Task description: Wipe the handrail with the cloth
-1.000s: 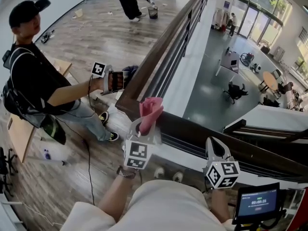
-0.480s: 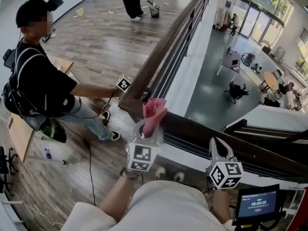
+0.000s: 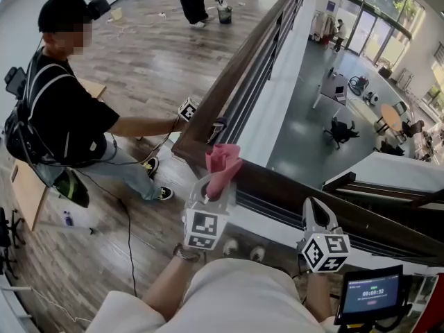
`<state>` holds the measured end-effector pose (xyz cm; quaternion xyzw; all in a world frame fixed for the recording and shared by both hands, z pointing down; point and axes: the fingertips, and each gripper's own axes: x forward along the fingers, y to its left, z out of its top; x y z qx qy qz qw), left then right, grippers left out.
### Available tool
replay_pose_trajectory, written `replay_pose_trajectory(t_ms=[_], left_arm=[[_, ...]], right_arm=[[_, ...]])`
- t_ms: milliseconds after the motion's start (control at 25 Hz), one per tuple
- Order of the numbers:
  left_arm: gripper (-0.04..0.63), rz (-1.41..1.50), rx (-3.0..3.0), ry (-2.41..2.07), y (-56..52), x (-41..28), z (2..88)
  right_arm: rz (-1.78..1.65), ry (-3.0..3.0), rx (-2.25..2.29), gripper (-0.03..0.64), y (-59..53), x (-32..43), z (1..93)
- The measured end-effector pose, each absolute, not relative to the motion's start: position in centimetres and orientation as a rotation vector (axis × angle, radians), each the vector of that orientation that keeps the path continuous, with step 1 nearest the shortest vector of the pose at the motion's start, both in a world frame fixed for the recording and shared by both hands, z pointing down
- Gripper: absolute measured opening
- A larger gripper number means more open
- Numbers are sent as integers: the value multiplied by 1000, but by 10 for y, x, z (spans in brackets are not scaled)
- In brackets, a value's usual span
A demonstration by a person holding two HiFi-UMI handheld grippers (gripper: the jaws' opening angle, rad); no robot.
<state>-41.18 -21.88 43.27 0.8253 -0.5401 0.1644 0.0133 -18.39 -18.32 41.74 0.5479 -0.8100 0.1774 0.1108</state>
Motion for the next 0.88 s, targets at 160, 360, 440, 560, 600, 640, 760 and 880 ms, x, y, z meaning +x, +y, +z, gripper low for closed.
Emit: replay_pose_trajectory(t_ms=[160,360,440,560,600,640,760,880], left_arm=[[38,489,2533,-1664,-214,-413,440],[38,591,2454,-1535,-205,-410,481],[38,625,2441,-1502,-202,-409,498],[38,636,2446,-1484,-203,-408,505],[38,634,2451,-1480,-204,-408,504],[38,628,2454,-1476,-206,-408,502],[38,577,2444,-1458,-207,-410,497],[38,524,2425,-1456,-206,-414,494]], right_arm=[[530,-2381,1606,3,-184,-185,417],[533,-2384,1602,3,-185,-185,419],[535,-2385,1601,3,-185,-185,420],[534,-2386,1601,3,-185,-186,420],[533,-2385,1602,3,-185,-186,419],[532,-2385,1603,3,-185,-186,419],[530,-2385,1603,3,-185,-187,418],[529,-2382,1603,3,-183,-185,417]])
